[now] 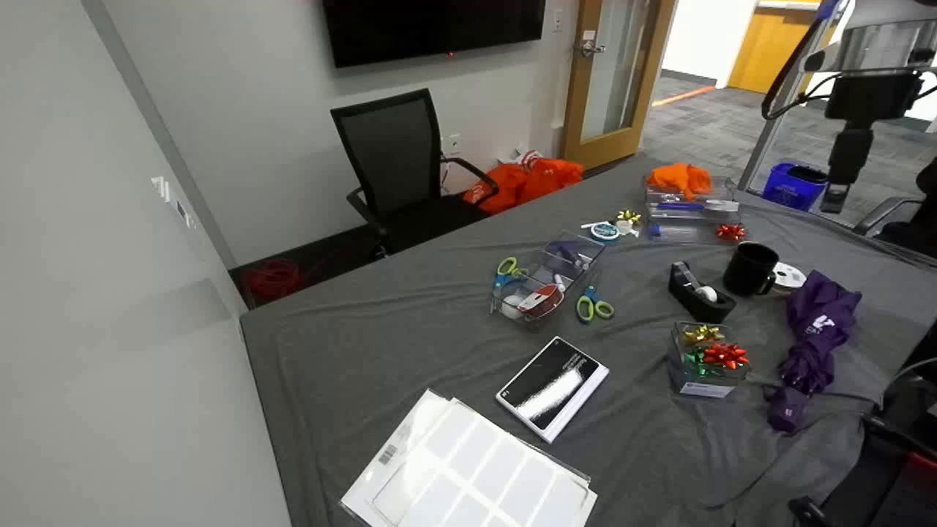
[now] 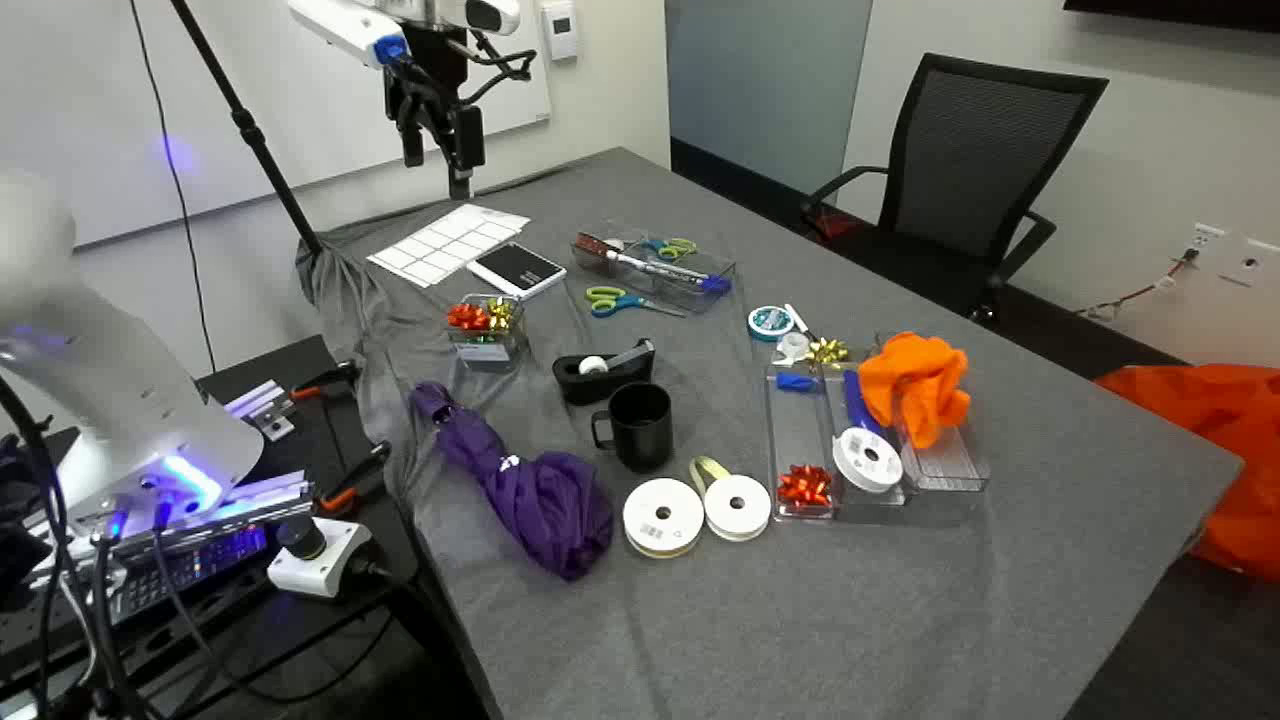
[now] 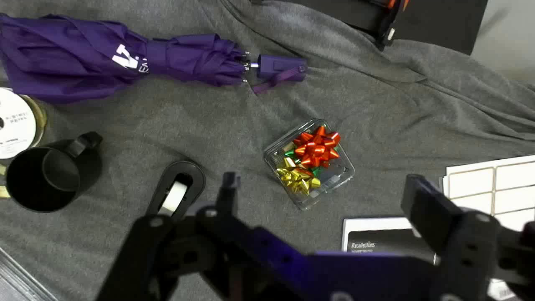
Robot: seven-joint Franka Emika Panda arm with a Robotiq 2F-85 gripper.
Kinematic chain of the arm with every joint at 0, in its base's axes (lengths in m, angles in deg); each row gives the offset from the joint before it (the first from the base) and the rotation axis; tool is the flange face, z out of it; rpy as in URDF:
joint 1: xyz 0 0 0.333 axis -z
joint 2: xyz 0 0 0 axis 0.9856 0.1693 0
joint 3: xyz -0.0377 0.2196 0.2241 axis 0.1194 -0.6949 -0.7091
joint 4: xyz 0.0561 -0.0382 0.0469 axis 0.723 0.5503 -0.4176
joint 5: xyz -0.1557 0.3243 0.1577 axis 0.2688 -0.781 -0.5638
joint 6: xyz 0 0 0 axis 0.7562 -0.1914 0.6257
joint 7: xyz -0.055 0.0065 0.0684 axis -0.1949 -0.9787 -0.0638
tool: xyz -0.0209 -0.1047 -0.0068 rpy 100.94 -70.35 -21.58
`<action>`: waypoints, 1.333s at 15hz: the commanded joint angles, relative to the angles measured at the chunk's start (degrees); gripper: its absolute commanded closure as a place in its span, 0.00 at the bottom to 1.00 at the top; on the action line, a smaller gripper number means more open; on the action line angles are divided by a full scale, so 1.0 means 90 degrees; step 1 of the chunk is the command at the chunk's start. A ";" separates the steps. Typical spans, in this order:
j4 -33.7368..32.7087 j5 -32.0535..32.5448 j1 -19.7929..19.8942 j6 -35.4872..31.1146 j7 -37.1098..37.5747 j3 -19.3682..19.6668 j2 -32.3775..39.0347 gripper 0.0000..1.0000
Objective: Move the tape dispenser to the left then move the blue and purple markers in the container on the left to the left.
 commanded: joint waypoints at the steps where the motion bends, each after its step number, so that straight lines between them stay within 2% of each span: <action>1: -0.0009 -0.0031 0.0135 0.0010 -0.0027 -0.0125 0.0010 0.00; 5: -0.0009 -0.0031 0.0135 0.0010 -0.0027 -0.0125 0.0010 0.00; 7: 0.0005 -0.0178 0.0162 -0.0272 0.0167 -0.0107 0.0138 0.00; 13: -0.0007 -0.0557 0.0374 -0.1745 0.0974 -0.0049 0.0754 0.00; 20: 0.0273 -0.0991 0.0688 -0.3947 0.1537 -0.0092 0.1905 0.00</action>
